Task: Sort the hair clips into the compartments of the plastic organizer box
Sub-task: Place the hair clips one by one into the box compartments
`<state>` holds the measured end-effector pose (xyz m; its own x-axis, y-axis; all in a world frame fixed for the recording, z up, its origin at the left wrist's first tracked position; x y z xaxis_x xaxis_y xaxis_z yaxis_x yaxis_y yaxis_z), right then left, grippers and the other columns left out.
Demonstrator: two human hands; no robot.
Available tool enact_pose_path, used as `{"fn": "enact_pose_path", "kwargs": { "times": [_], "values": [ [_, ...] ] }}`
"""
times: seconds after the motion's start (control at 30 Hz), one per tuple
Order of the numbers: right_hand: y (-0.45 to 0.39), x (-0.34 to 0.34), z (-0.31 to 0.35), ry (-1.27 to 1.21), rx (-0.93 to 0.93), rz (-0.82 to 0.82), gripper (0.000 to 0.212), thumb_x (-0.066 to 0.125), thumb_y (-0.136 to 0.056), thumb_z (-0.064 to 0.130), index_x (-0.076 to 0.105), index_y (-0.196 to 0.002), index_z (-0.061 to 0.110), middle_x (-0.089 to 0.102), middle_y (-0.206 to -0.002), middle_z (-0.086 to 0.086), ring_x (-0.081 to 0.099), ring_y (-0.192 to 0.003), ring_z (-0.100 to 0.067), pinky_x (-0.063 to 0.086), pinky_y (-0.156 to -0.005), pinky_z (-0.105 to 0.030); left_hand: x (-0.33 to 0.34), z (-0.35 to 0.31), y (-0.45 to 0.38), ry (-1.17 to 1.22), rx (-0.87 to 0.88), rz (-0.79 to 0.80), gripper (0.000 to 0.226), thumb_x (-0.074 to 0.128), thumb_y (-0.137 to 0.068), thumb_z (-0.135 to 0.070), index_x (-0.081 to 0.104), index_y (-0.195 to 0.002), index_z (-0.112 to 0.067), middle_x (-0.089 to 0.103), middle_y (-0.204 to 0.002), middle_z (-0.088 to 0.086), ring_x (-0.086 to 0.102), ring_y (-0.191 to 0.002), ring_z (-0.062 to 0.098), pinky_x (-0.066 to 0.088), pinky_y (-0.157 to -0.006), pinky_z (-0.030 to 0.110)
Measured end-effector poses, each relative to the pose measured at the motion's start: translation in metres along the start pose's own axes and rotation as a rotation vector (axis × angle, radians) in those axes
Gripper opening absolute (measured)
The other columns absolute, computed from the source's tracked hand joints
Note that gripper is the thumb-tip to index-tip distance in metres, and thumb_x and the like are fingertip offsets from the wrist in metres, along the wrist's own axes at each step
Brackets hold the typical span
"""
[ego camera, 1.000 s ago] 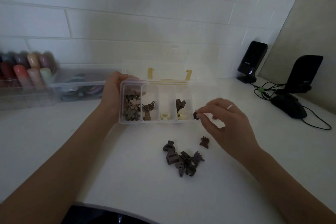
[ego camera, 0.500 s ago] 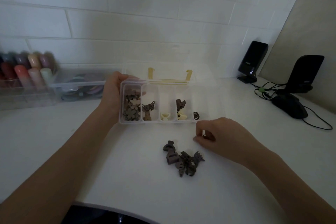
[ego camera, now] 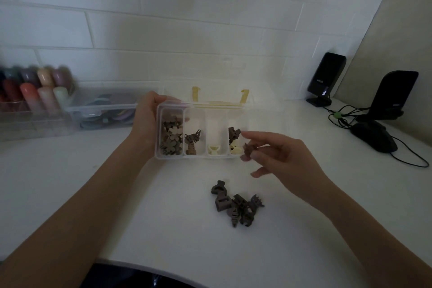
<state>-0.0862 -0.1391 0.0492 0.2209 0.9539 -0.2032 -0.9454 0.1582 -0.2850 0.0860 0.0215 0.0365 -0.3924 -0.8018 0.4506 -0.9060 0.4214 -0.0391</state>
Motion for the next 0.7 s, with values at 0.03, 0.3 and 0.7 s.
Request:
{"fn": "enact_pose_path", "kwargs": {
  "times": [0.03, 0.3, 0.7],
  "values": [
    [0.0, -0.002, -0.001, -0.044, 0.018, -0.01, 0.038, 0.053, -0.087, -0.01, 0.063, -0.114, 0.015, 0.065, -0.092, -0.009, 0.07, -0.087, -0.018, 0.057, -0.058, -0.024, 0.0, 0.0, 0.0, 0.006, -0.001, 0.0, 0.034, 0.036, -0.081, -0.027, 0.056, -0.057, -0.014, 0.057, -0.056, 0.002, 0.053, -0.052, 0.018, 0.042, -0.061, 0.026],
    [0.001, -0.025, 0.012, 0.107, -0.111, -0.221, 0.017, 0.064, -0.083, -0.004, 0.062, -0.095, 0.007, 0.072, -0.092, -0.006, 0.071, -0.086, -0.018, 0.055, -0.049, -0.028, 0.0, 0.0, -0.001, 0.036, -0.008, -0.018, 0.038, 0.036, -0.081, -0.026, 0.058, -0.053, -0.015, 0.057, -0.052, 0.0, 0.054, -0.049, 0.017, 0.042, -0.058, 0.023],
    [0.01, -0.069, 0.009, 0.829, -0.198, -0.617, 0.012, 0.071, -0.081, 0.015, 0.072, -0.087, 0.026, 0.051, -0.091, 0.007, 0.045, -0.088, -0.012, 0.032, -0.065, -0.018, -0.002, 0.002, -0.001, 0.012, -0.021, -0.013, 0.025, 0.037, -0.079, -0.027, 0.053, -0.065, -0.013, 0.057, -0.061, 0.001, 0.053, -0.056, 0.018, 0.044, -0.061, 0.024]
  ]
}}
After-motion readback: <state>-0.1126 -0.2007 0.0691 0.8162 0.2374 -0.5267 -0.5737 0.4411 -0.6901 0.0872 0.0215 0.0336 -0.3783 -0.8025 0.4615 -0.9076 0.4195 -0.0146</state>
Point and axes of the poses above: each hand's wrist, its own y-axis away from the middle knuckle, its own x-axis out of the palm, z = x × y, the point moved 7 cm from there along -y, towards the middle knuckle
